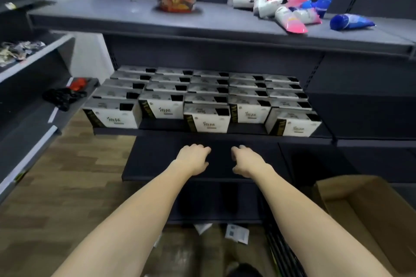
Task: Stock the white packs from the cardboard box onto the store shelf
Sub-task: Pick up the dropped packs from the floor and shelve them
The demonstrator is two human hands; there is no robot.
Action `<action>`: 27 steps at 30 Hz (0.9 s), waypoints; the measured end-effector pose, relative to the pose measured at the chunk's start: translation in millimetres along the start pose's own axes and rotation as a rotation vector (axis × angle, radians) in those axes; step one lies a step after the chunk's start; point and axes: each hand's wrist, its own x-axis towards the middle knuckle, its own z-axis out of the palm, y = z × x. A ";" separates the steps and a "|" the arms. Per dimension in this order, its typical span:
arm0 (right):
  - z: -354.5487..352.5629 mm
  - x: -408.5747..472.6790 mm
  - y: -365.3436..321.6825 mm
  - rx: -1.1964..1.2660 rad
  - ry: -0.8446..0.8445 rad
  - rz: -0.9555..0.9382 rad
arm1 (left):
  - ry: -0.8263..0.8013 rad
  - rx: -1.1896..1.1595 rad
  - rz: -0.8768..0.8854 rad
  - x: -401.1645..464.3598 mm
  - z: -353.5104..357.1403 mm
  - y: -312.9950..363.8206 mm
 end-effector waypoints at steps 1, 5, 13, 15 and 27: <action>10.6 -2.1 -2.0 0.007 -0.006 0.001 | -0.013 -0.008 -0.006 -4.3 10.0 1.9; 54.3 -6.3 -7.1 0.002 -0.079 -0.016 | -0.092 -0.045 -0.028 -17.3 55.2 10.9; 145.4 14.9 12.4 -0.105 -0.289 -0.146 | -0.230 -0.183 -0.247 -19.0 144.5 32.8; 169.2 22.1 27.4 -0.161 -0.363 -0.163 | -0.268 -0.274 -0.334 -18.1 165.8 42.3; 358.8 97.3 119.5 -0.163 -0.651 -0.197 | -0.380 -0.536 -0.695 31.7 370.7 111.0</action>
